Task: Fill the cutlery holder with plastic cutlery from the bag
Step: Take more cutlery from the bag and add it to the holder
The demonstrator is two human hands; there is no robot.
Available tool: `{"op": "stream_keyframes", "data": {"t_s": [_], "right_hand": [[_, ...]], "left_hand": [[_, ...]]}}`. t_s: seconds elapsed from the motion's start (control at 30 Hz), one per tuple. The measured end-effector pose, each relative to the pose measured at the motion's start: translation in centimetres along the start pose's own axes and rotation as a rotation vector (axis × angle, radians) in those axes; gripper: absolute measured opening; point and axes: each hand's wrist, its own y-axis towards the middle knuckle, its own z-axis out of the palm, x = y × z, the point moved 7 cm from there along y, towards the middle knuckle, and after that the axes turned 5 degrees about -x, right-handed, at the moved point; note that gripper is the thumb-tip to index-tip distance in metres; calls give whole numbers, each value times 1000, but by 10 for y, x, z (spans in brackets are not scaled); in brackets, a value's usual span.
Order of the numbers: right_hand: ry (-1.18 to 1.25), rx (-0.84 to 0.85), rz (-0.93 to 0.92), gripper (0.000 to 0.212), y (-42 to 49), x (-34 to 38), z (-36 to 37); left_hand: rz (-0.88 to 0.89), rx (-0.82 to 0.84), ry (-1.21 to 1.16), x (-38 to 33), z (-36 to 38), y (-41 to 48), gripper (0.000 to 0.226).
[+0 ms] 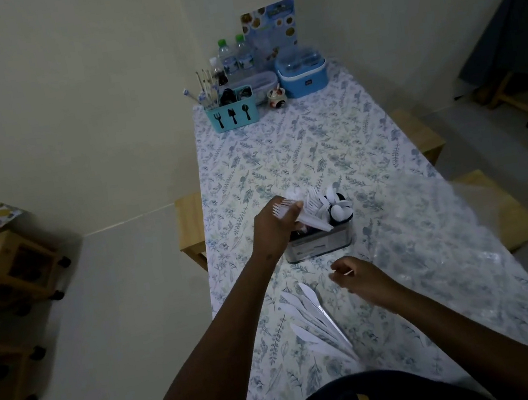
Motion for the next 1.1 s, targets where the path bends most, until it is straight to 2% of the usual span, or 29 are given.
{"op": "stream_keyframes", "data": {"t_s": [0.27,0.37,0.57,0.8,0.97,1.1], "right_hand": [[-26,-9,-25,20,7,2,-1],[-29,-4,-9,17,7,-9,-1],[11,12,41,14,5,-21,2],[34,12,61,12,5,-25,1],[-3,13,44,11,3,-28,0],[-96,28,10,13,-2,-32,0]], "left_hand": [[92,-127,178,5,13,23,26],[104,-87,246,12,21,24,28],[231,13,579,2,44,27,23],[278,139,882,-2,58,28,35],[271,199,876,3,57,24,35],[366,75,714,-5,43,3,26]]}}
